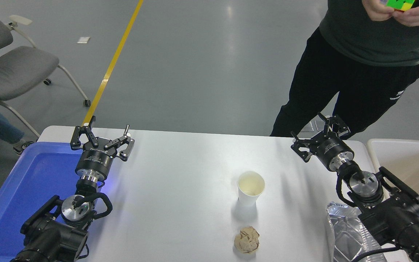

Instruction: Pick up paper cup place in dustbin

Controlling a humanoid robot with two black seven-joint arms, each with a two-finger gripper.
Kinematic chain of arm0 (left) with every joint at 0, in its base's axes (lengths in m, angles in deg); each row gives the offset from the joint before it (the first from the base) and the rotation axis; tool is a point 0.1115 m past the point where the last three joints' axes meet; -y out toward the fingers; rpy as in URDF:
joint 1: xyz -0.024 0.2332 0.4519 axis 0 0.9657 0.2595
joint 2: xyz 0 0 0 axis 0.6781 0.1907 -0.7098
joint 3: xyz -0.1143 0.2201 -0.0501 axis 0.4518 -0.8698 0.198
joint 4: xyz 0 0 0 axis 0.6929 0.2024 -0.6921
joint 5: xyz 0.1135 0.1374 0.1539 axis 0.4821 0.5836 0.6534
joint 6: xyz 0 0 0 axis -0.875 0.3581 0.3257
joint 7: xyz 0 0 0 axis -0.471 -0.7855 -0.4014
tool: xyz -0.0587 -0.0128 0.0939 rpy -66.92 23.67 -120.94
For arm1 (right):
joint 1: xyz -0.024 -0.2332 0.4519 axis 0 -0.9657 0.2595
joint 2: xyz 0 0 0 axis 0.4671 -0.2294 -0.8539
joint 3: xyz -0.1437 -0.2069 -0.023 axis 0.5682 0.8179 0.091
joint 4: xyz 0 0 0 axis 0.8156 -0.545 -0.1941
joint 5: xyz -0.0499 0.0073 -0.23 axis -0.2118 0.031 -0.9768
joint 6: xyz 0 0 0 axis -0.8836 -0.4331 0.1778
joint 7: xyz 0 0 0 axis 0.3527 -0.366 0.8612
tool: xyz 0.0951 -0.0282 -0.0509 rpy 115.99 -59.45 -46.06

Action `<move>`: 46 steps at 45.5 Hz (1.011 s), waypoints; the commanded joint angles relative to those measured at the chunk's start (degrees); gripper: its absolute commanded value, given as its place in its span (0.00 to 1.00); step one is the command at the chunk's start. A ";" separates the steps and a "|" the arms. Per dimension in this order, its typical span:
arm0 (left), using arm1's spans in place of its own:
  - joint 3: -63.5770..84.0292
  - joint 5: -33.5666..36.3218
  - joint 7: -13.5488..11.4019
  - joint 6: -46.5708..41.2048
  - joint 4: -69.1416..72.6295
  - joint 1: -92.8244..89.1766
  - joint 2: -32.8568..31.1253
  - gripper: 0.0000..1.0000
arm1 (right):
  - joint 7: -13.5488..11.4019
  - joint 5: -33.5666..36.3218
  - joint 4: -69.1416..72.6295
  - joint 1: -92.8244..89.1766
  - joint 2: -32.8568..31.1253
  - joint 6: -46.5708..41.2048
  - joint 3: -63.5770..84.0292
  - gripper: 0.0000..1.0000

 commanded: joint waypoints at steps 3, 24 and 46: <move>0.06 0.00 0.00 0.01 0.00 0.00 -0.03 0.99 | 0.01 -0.01 -0.06 0.03 -0.04 0.00 0.00 1.00; -0.47 -0.09 0.08 -0.07 0.00 0.00 0.06 0.99 | -0.16 -1.50 0.82 1.17 -0.13 0.09 1.32 1.00; -0.47 -0.09 0.08 0.01 0.00 0.00 0.15 0.99 | -4.56 -3.79 14.97 10.92 -27.89 0.88 17.74 1.00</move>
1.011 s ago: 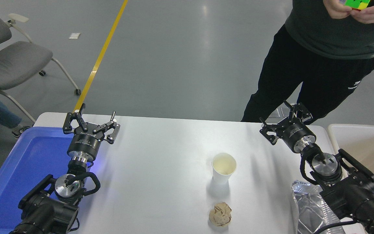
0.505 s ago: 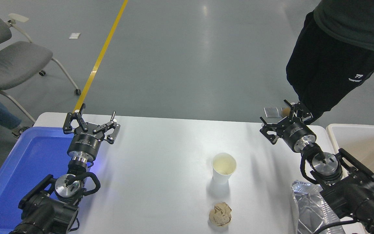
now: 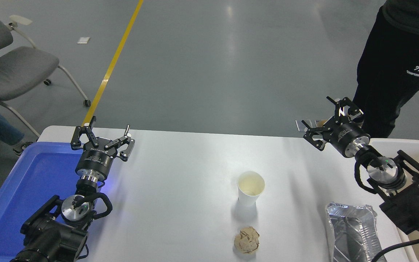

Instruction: Pick up paper cup place in dustbin

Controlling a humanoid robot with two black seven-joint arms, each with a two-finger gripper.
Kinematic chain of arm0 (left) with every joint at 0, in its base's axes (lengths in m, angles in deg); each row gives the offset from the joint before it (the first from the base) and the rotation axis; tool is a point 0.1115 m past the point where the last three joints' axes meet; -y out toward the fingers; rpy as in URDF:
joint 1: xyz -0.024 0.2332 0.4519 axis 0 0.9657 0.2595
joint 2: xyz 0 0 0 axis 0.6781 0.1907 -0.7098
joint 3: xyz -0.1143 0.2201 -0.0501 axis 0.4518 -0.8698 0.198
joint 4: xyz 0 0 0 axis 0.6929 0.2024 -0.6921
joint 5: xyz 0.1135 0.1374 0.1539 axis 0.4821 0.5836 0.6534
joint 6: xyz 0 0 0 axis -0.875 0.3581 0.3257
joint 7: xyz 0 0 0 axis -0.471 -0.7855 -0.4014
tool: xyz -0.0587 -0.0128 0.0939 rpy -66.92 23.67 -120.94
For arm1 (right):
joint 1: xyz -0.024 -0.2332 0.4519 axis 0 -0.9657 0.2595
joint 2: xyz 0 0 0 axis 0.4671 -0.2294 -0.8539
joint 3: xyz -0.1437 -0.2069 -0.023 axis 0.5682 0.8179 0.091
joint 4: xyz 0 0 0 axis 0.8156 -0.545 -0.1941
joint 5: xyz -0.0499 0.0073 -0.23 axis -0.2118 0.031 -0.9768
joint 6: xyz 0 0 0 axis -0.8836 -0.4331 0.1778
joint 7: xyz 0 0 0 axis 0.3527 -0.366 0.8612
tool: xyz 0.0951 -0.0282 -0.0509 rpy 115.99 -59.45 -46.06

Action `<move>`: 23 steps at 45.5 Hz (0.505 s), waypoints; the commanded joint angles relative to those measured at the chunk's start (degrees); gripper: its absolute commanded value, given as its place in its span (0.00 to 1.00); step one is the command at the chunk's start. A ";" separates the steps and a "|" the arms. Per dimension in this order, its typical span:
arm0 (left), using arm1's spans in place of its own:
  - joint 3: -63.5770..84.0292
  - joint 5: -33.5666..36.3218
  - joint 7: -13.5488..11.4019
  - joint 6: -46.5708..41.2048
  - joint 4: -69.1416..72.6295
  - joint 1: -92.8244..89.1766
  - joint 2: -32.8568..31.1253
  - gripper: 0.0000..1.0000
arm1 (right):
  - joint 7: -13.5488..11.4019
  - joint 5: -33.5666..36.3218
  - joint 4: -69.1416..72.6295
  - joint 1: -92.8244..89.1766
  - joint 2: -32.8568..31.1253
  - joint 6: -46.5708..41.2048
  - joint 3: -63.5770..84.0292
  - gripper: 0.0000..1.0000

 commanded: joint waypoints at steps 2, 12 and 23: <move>-0.05 0.00 0.02 -0.07 0.00 0.00 -0.08 0.99 | -3.42 -0.58 8.30 7.77 -16.92 0.26 11.64 1.00; -0.06 0.00 0.02 -0.07 0.00 0.00 0.00 0.99 | -3.86 -3.57 15.59 18.40 -28.70 0.34 25.08 1.00; -0.06 0.09 0.02 0.02 0.00 0.00 0.00 0.99 | -3.78 -4.01 27.45 39.48 -41.53 0.17 53.72 1.00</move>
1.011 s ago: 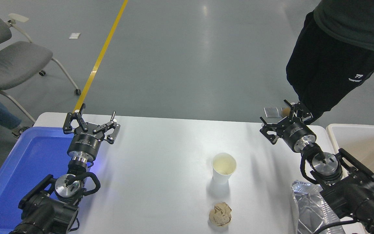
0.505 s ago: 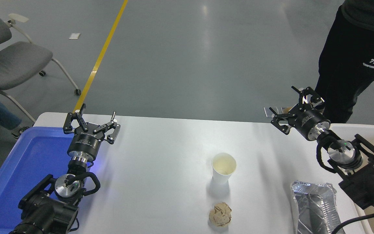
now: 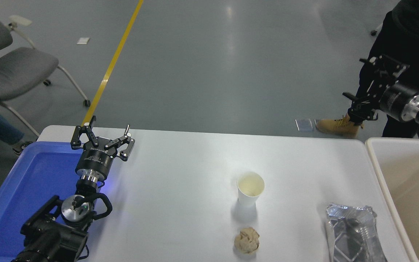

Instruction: Pick up paper cup place in dustbin

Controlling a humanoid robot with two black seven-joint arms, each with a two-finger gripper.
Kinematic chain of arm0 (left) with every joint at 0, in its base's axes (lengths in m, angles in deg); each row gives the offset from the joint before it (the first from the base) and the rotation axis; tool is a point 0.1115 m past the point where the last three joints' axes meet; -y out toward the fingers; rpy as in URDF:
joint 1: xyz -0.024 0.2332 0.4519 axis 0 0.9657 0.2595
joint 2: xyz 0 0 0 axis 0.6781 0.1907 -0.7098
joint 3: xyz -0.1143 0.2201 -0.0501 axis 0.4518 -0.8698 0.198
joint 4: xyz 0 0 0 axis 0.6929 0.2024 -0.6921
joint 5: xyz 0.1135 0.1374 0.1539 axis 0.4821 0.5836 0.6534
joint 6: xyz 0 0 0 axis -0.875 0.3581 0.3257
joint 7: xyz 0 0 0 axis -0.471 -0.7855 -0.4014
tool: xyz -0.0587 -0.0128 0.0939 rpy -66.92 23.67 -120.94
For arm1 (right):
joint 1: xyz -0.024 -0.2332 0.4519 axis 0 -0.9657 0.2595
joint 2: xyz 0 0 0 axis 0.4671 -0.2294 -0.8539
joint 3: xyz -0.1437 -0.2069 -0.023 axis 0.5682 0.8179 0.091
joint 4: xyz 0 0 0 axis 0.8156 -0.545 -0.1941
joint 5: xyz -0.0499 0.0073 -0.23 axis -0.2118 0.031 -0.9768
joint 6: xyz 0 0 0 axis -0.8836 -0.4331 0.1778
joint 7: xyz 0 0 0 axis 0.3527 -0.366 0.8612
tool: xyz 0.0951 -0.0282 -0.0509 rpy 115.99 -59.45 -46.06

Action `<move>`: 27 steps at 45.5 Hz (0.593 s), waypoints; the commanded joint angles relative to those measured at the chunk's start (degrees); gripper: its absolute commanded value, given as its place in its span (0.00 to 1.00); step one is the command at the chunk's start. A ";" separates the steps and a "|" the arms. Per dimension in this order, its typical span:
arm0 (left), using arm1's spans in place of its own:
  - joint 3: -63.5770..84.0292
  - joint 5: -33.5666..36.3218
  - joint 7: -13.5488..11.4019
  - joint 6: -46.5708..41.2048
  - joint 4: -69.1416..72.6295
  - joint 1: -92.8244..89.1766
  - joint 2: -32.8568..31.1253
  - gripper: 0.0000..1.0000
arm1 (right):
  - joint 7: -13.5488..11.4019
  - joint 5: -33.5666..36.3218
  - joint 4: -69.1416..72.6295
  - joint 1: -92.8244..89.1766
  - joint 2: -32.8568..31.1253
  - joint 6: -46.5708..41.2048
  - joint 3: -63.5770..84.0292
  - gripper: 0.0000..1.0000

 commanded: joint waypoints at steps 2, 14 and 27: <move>-0.02 0.07 0.00 0.05 0.00 0.00 0.00 0.99 | -0.30 -1.63 12.77 23.11 -14.43 -0.21 30.01 1.00; -0.02 0.07 0.00 0.05 0.00 0.00 0.00 0.99 | -0.30 -16.91 23.84 51.22 -16.55 -0.56 60.32 1.00; -0.02 0.07 0.00 0.05 0.00 0.00 0.00 0.99 | 0.22 -17.54 27.46 71.37 -6.11 -1.18 81.17 1.00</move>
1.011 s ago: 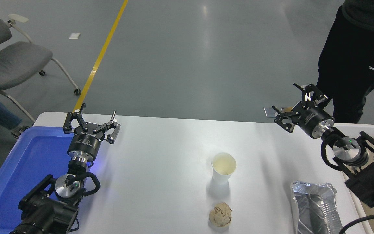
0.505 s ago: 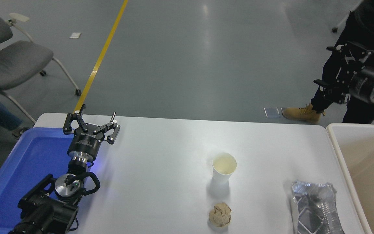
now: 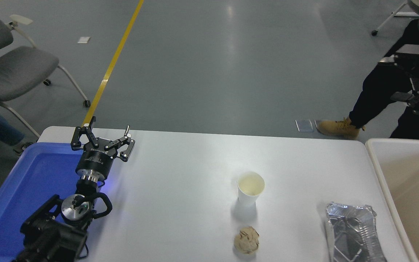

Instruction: Pick up paper cup place in dustbin

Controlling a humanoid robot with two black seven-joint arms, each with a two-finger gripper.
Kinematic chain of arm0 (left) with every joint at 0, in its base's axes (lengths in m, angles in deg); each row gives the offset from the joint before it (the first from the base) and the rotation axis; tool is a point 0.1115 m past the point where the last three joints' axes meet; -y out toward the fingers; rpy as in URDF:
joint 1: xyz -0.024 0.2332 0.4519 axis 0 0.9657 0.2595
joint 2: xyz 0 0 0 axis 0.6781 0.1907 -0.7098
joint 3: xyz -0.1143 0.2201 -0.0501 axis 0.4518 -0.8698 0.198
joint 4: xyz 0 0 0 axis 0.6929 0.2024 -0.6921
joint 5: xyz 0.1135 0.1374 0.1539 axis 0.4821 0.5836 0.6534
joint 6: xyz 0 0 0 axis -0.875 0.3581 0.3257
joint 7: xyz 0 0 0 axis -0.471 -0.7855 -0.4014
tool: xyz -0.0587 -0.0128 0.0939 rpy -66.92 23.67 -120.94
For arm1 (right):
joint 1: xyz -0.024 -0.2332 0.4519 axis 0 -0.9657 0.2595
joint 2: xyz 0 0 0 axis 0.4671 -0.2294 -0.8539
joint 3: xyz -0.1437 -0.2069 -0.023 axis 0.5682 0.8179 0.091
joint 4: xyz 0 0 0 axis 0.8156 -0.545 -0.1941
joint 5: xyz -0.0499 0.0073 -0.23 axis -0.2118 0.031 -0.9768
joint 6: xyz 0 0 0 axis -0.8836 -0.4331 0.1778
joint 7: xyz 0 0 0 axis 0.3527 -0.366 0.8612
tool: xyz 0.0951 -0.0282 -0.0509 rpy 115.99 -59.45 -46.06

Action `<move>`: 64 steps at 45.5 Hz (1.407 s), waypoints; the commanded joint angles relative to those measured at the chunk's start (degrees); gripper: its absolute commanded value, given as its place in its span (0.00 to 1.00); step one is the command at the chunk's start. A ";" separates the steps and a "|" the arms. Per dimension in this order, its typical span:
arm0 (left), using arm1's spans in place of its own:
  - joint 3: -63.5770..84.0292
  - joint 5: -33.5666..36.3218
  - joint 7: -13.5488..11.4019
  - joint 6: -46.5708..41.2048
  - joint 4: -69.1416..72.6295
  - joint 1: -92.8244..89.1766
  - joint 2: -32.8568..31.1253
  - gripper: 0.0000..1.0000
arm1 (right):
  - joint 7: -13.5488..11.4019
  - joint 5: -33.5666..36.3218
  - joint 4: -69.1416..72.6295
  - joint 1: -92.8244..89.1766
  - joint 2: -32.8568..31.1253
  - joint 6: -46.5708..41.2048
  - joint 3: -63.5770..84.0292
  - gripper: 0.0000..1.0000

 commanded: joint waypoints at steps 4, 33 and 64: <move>0.00 -0.08 0.00 -0.09 0.00 0.00 -0.01 0.99 | 1.32 -1.83 6.26 26.58 14.77 -1.09 30.07 1.00; 0.00 -0.08 0.00 -0.10 0.00 0.00 -0.01 0.99 | 6.95 1.25 14.79 40.39 43.27 -15.94 31.24 1.00; 0.00 -0.08 0.00 -0.10 0.00 0.00 -0.01 0.99 | -2.53 28.48 10.67 39.25 53.46 -24.47 26.75 1.00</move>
